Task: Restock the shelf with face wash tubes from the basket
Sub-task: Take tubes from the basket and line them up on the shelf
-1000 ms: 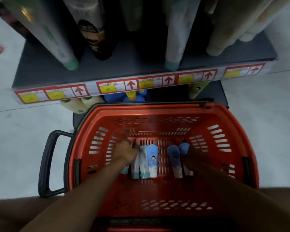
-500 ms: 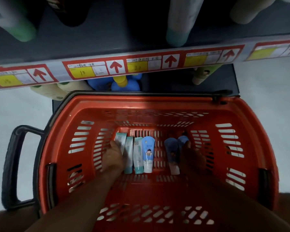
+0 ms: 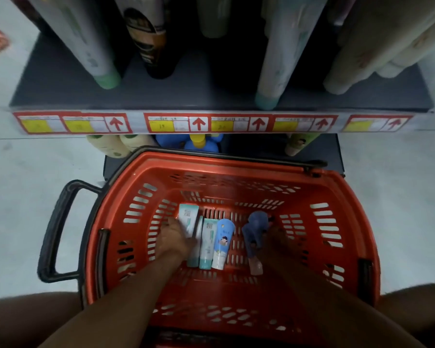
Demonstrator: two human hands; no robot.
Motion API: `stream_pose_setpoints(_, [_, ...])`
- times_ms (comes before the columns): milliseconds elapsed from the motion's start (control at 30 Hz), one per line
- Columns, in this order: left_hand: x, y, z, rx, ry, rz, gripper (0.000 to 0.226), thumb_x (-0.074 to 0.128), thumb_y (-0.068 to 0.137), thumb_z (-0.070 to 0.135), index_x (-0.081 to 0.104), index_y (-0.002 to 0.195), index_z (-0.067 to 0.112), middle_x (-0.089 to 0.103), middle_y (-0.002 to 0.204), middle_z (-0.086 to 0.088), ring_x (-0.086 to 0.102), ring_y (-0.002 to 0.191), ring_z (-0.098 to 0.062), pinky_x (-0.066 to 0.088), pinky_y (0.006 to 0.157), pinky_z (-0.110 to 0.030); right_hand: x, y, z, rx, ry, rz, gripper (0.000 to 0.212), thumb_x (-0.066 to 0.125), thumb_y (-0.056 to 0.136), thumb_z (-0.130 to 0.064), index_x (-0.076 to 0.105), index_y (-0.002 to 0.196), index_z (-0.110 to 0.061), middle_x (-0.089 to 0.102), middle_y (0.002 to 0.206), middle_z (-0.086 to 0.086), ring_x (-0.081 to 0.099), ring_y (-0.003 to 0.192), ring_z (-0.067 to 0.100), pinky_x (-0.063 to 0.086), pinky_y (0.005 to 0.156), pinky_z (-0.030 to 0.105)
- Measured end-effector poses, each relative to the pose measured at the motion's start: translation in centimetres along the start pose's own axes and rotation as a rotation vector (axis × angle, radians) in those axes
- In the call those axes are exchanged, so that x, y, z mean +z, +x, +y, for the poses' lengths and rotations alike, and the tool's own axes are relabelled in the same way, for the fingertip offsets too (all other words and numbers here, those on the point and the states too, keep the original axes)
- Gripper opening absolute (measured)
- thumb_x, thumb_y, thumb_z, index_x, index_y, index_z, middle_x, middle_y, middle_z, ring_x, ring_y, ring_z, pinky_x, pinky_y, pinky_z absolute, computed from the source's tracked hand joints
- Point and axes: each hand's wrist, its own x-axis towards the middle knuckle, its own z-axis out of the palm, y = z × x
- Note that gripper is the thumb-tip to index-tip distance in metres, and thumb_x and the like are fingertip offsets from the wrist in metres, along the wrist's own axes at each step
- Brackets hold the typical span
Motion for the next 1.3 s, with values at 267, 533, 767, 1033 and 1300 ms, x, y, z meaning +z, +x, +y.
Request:
stream_pose_setpoints(267, [-4.9, -5.1, 1.3, 0.158, -0.093, 0.091, 0.060, 0.076, 0.084, 0.056, 0.052, 0.121, 0.016, 0.071, 0.113, -0.006, 0.070, 0.103, -0.027, 0.050, 0.075, -0.029, -5.5, -4.8, -1.9, -0.098, 0.015, 0.051, 0.063, 0.077, 0.082, -0.039, 0.048, 0.130, -0.011, 0.064, 0.120, 0.009, 0.064, 0.108, 0.027, 0.051, 0.087, 0.034])
stream_pose_setpoints(533, [-8.3, -10.9, 3.3, 0.258, -0.150, 0.181, 0.059, 0.085, 0.077, 0.041, 0.049, 0.117, 0.016, 0.070, 0.110, -0.007, 0.070, 0.099, -0.029, 0.055, 0.079, -0.032, -10.8, -10.1, -2.6, -0.158, 0.017, 0.301, 0.061, 0.079, 0.078, -0.043, 0.043, 0.119, -0.016, 0.065, 0.111, 0.008, 0.067, 0.098, 0.029, 0.052, 0.074, 0.035])
stream_pose_setpoints(767, [-9.5, -16.5, 4.8, 0.385, -0.267, 0.309, 0.051, 0.081, 0.082, 0.035, 0.052, 0.119, 0.016, 0.068, 0.102, 0.001, 0.070, 0.095, -0.024, 0.054, 0.074, -0.028, -14.8, -13.3, -2.3, -0.179, 0.096, 0.425, 0.048, 0.073, 0.077, -0.047, 0.056, 0.105, -0.012, 0.067, 0.099, 0.008, 0.067, 0.088, 0.030, 0.042, 0.062, 0.031])
stream_pose_setpoints(1033, [-12.3, -22.0, 8.1, 0.585, -0.380, 0.465, 0.060, 0.086, 0.074, 0.045, 0.048, 0.115, 0.024, 0.069, 0.109, 0.000, 0.071, 0.098, -0.023, 0.059, 0.068, -0.034, -20.9, -17.3, -2.9, -0.273, 0.256, 0.581, 0.044, 0.072, 0.068, -0.048, 0.051, 0.094, -0.020, 0.062, 0.087, 0.001, 0.063, 0.076, 0.023, 0.051, 0.060, 0.033])
stream_pose_setpoints(1300, [-15.6, -25.2, 13.6, 0.747, -0.473, 0.555, 0.054, 0.085, 0.077, 0.046, 0.046, 0.110, 0.028, 0.065, 0.095, 0.005, 0.067, 0.087, -0.019, 0.055, 0.065, -0.035, -27.0, -19.8, -2.7, -0.301, 0.354, 0.731, 0.040, 0.069, 0.070, -0.047, 0.055, 0.098, -0.023, 0.063, 0.090, -0.002, 0.060, 0.075, 0.021, 0.041, 0.054, 0.030])
